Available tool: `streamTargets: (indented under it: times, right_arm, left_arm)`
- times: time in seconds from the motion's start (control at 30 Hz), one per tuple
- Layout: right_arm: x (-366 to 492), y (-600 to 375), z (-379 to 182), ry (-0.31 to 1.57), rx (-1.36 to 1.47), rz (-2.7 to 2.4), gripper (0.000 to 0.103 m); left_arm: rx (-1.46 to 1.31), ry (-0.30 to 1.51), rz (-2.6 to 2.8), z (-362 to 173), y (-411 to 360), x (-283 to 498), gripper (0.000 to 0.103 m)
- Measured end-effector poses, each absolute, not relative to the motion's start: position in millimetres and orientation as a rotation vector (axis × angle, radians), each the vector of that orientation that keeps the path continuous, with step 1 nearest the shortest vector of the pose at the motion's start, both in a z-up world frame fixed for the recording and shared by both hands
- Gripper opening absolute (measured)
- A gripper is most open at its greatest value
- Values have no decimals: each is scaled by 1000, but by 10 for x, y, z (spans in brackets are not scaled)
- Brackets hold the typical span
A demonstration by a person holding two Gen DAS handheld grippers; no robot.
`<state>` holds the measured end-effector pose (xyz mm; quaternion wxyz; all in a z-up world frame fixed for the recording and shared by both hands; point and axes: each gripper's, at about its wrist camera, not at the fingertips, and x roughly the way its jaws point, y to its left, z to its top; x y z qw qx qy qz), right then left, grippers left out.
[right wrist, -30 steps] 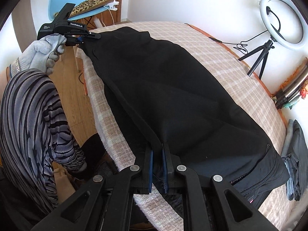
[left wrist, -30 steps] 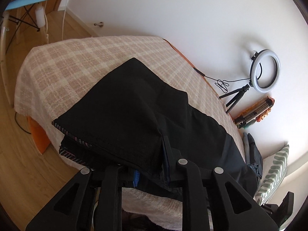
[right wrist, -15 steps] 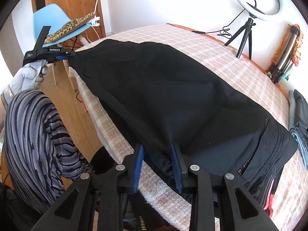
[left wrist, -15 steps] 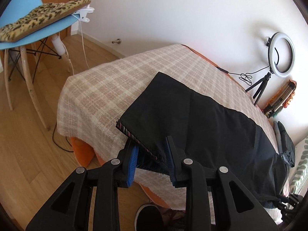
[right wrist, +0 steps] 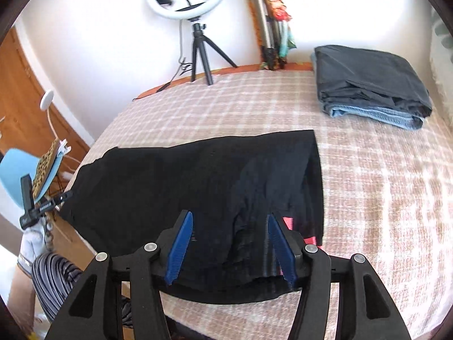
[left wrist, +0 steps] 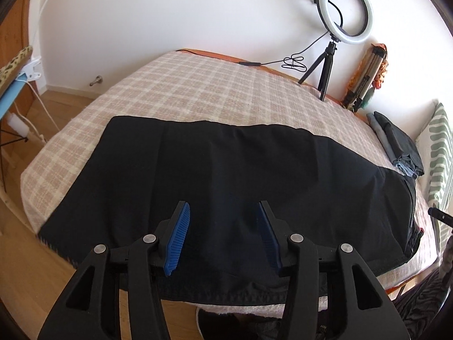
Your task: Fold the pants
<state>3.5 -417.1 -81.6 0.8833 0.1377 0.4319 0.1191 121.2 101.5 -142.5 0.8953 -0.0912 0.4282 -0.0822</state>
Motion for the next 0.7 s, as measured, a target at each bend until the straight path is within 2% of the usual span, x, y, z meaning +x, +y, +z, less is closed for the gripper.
streamTargets:
  times: [0.17,0.53,0.6,0.63,0.7]
  right_arm:
    - [353,-4495,-953,924,372,214,60]
    - [868,-4532,-1251,990,435,311,63]
    - [845,-4493,-1272,992,430,318,36]
    - [822,-4479,-1262,990,429,318,31]
    - [748,-4448,-1195,967,422,329,13]
  left_arm:
    - [-149,913,-182,-1534,877,1274,48]
    - [-138,939,-175,-1698,852,1304,48]
    - [-135,934,-172,-1705,849,1310,48]
    - [-134,932,-171,-1706,846,1317,49]
    - [-133,927,-174,-1711,842,1317,52]
